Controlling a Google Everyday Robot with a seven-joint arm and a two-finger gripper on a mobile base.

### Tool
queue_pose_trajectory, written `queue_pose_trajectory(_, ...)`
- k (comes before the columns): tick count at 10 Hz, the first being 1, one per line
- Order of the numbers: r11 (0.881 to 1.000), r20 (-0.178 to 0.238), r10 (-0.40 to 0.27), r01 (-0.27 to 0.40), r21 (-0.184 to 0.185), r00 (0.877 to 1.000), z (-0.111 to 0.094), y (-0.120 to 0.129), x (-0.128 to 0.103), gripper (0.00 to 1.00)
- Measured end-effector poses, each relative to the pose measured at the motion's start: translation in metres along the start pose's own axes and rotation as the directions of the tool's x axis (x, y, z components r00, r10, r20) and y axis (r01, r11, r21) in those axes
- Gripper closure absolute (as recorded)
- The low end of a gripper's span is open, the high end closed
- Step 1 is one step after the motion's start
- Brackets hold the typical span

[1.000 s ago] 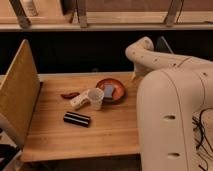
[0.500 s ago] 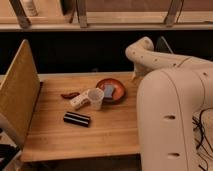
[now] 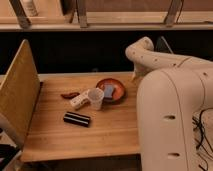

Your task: Place the pepper in the ceramic bowl

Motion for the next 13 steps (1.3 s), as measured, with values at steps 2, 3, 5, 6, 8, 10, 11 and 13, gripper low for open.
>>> queue_pose_trajectory(2,1.0,0.0,0.0,0.0,0.0,1.0,0.0,0.0,0.0,0.2)
queue_pose_trajectory(3,1.0,0.001,-0.001,0.001,-0.001,1.0,-0.001,0.001,0.0,0.2)
queue_pose_trajectory(5,0.999,0.006,-0.039,0.039,-0.002,0.999,-0.006,0.014,0.004,0.2)
queue_pose_trajectory(6,0.994,0.017,-0.104,0.105,-0.016,0.994,-0.016,0.042,0.011,0.2)
queue_pose_trajectory(8,0.974,0.029,-0.217,0.218,-0.058,0.976,-0.037,0.09,0.032,0.2)
queue_pose_trajectory(10,0.948,0.027,-0.296,0.297,-0.111,0.955,-0.056,0.122,0.058,0.2)
queue_pose_trajectory(11,0.94,0.035,-0.317,0.319,-0.124,0.948,-0.064,0.13,0.063,0.2)
queue_pose_trajectory(13,0.922,0.08,-0.352,0.361,-0.144,0.932,-0.09,0.152,0.058,0.2)
